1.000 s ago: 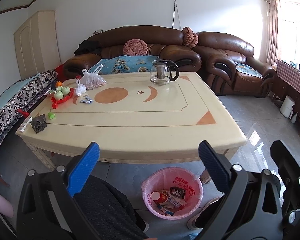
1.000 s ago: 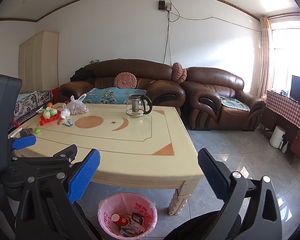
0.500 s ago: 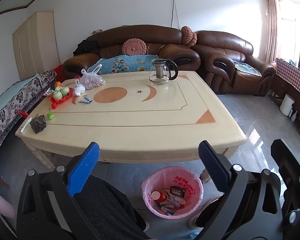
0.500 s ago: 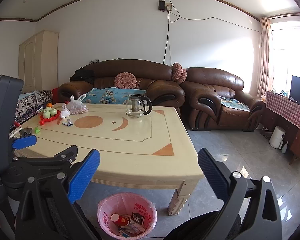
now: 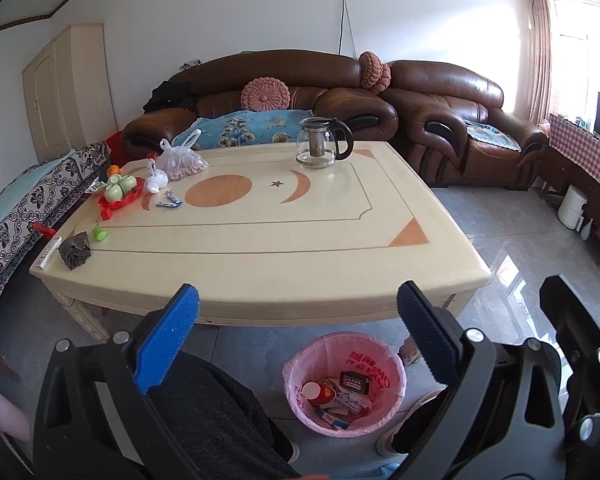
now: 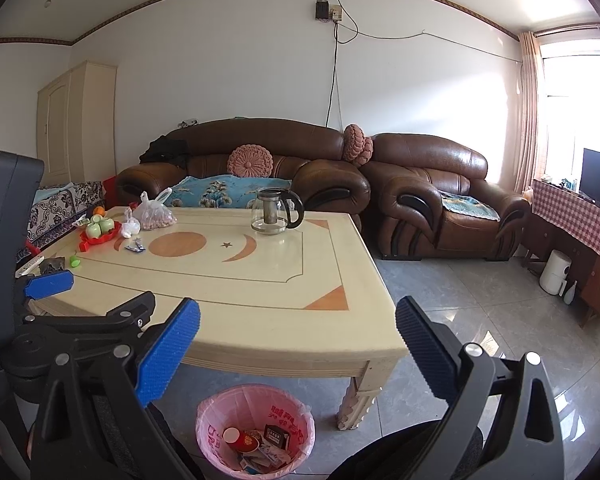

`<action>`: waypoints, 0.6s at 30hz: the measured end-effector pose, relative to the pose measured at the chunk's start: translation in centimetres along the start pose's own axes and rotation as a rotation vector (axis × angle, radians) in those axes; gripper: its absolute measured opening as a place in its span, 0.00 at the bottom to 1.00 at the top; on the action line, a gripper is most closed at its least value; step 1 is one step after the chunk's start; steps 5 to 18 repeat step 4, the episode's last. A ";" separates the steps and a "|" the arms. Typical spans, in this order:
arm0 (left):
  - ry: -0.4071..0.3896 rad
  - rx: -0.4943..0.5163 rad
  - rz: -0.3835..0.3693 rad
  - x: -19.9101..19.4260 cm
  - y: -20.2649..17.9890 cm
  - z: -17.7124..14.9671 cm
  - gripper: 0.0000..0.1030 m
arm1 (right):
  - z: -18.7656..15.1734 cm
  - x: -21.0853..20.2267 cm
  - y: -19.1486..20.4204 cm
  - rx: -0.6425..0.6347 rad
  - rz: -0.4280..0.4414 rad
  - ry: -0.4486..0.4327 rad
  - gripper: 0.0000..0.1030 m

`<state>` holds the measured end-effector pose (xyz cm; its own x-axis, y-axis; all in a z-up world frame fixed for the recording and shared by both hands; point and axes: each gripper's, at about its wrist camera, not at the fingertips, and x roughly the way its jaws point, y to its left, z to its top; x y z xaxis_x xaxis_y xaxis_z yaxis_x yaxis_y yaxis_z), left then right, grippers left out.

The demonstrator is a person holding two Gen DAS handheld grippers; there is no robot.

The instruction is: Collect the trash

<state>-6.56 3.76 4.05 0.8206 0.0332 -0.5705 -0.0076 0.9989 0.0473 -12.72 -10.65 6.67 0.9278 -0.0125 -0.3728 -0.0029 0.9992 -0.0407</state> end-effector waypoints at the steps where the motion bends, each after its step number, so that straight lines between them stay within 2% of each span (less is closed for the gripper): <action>1: 0.003 -0.001 -0.003 0.0 0.0 0.0 0.94 | 0.0 0.0 0.0 0.001 0.001 0.000 0.93; 18: 0.014 -0.001 -0.011 0.2 0.1 0.1 0.94 | 0.0 0.1 0.0 0.002 0.001 0.001 0.93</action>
